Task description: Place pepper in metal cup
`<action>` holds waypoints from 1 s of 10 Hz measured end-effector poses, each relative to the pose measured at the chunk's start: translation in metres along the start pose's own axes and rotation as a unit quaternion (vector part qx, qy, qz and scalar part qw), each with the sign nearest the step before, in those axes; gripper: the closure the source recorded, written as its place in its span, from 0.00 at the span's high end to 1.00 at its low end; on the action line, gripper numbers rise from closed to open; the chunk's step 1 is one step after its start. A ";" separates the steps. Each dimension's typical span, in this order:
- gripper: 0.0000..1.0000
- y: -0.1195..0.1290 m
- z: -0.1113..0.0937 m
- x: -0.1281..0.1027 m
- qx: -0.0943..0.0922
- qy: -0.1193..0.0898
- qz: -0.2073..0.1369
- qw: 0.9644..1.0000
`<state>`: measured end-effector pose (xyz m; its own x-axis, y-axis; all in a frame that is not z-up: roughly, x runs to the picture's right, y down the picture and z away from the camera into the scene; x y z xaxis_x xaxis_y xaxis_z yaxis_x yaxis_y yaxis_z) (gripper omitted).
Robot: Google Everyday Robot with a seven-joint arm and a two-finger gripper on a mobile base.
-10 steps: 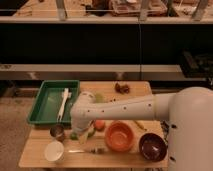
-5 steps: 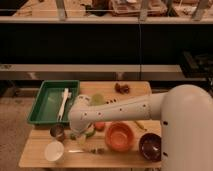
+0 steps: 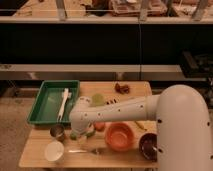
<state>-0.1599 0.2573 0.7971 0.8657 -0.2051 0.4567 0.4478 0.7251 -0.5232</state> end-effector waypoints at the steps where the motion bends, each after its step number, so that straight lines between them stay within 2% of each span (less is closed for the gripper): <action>1: 0.36 0.000 0.000 0.000 0.000 -0.001 0.002 1.000; 4: 0.08 0.000 0.000 0.002 -0.001 -0.003 0.006 1.000; 6: 0.06 0.001 -0.004 0.004 0.004 -0.009 0.012 1.000; 9: 0.06 0.005 -0.049 0.007 0.041 -0.045 0.013 0.998; 10: 0.06 0.006 -0.076 0.007 0.063 -0.063 0.008 0.996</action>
<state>-0.1342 0.2101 0.7426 0.8346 -0.1142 0.5389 0.3951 0.8058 -0.4411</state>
